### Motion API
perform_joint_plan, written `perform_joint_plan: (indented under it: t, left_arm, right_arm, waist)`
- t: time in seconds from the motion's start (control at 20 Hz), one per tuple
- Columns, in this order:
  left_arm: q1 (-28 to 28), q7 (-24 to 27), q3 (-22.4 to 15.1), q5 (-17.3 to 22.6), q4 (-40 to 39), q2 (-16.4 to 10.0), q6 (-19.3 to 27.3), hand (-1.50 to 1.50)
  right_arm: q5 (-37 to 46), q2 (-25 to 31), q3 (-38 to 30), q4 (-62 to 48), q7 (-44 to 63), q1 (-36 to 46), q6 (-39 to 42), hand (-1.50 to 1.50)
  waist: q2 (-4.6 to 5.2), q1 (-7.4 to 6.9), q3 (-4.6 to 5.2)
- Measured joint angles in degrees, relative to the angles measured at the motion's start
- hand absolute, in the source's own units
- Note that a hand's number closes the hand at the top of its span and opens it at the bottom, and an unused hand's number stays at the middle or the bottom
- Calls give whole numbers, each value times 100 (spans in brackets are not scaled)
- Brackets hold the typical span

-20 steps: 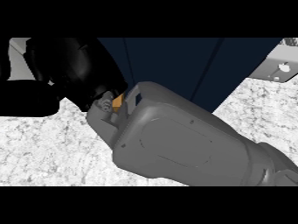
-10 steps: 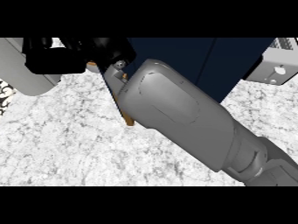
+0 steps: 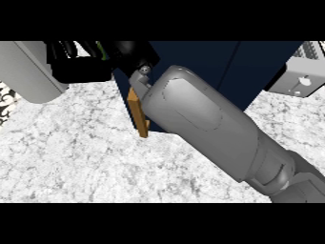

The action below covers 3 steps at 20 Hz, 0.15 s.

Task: Pick up the wine, place it into the cabinet and close the cabinet

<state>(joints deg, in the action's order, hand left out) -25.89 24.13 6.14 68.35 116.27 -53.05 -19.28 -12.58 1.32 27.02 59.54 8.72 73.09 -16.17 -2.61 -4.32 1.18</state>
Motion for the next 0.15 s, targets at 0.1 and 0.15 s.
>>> perform_joint_plan:
  t: [0.1, 0.15]
  left_arm:
    - [21, -33, 20, 31, -3, -15, 31, 150]
    - [27, -43, 32, 48, 3, -16, 50, 150]
  right_arm:
    - [23, 13, 14, -2, -117, -23, 53, 150]
    - [32, 27, 20, -2, -177, -38, 88, 150]
  waist:
    - [-3, 12, 20]
    - [-7, 12, 28]
